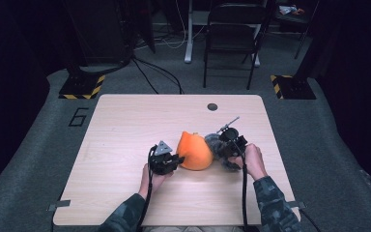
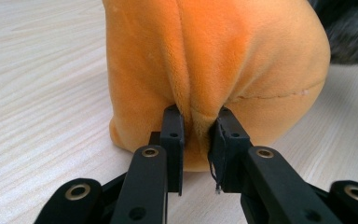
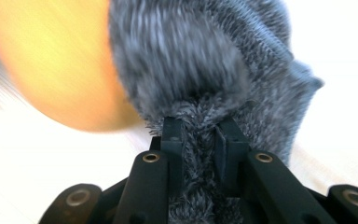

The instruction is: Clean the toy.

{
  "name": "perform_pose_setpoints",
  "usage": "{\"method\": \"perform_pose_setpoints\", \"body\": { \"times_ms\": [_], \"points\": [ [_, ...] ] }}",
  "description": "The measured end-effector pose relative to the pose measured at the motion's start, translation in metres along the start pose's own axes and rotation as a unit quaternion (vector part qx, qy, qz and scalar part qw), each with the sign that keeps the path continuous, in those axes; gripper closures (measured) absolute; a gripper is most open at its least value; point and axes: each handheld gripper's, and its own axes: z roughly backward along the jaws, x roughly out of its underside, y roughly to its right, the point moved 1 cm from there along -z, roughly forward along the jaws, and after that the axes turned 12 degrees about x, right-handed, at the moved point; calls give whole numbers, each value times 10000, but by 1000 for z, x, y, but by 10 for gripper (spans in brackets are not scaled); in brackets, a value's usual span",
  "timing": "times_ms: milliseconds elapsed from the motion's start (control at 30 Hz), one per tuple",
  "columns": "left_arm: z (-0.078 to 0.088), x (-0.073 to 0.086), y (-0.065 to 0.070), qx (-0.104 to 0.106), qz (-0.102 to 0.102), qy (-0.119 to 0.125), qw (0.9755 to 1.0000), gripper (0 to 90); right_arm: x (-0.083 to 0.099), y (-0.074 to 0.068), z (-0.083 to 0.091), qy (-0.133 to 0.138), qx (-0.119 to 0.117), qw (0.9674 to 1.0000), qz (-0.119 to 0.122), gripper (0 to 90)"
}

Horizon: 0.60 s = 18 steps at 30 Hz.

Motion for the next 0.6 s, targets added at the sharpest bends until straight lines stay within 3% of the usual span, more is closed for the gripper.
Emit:
{"method": "perform_pose_setpoints", "body": {
  "times_ms": [100, 200, 267, 333, 467, 567, 600],
  "points": [
    [-1, 1, 3, -56, -61, 26, 10000, 763, -6, -5, 17, 575, -159, 9981, -153, 763],
    [-3, 0, 8, -87, -76, 45, 9999, 763, -10, -13, 27, 1154, -481, 9921, -106, 762],
    [-3, 0, 8, -129, -115, 24, 9998, 763, -13, -22, 28, 1456, -511, 9880, -81, 762],
    [-3, 1, 9, -125, -104, 14, 9999, 763, -14, -31, 28, 1743, -388, 9839, -61, 762],
    [-4, 1, 13, -116, -172, -77, 9998, 765, -15, -39, 28, 2057, -370, 9779, -77, 762],
    [-4, 2, 13, -117, -171, -97, 9997, 766, -16, -42, 23, 2032, -324, 9786, -11, 760],
    [-4, 1, 13, -125, -253, -146, 9995, 766, -16, -42, 22, 1952, -331, 9802, 3, 760]
  ]
}}
